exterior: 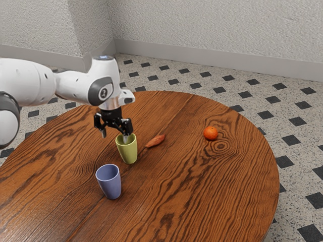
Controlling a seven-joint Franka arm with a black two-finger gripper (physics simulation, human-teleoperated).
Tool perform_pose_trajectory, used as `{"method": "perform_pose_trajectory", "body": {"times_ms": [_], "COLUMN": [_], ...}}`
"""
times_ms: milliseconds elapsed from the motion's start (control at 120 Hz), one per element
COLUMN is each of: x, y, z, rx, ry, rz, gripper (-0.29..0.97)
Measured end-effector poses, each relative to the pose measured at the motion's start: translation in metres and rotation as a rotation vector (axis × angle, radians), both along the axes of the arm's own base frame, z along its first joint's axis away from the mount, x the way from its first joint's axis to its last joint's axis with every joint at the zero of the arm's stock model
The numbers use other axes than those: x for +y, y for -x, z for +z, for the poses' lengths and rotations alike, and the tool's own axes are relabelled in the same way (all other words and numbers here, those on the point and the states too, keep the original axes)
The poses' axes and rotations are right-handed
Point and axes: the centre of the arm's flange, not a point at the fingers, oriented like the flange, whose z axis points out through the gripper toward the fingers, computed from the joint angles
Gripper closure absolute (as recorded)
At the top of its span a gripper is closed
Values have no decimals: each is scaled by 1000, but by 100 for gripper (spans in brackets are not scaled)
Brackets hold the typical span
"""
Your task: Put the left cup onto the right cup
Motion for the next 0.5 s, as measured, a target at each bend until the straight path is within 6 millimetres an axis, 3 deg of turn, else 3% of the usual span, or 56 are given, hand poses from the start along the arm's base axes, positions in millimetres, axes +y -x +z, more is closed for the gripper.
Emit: {"method": "perform_pose_trajectory", "body": {"times_ms": [100, 325, 500], "x": [-2, -6, -8], "y": [1, -1, -2], "z": [-6, -8, -7], "rx": [-1, -17, -25], "ry": [1, -7, -9], "rz": [-5, -22, -28], "gripper": [6, 55, 70]}}
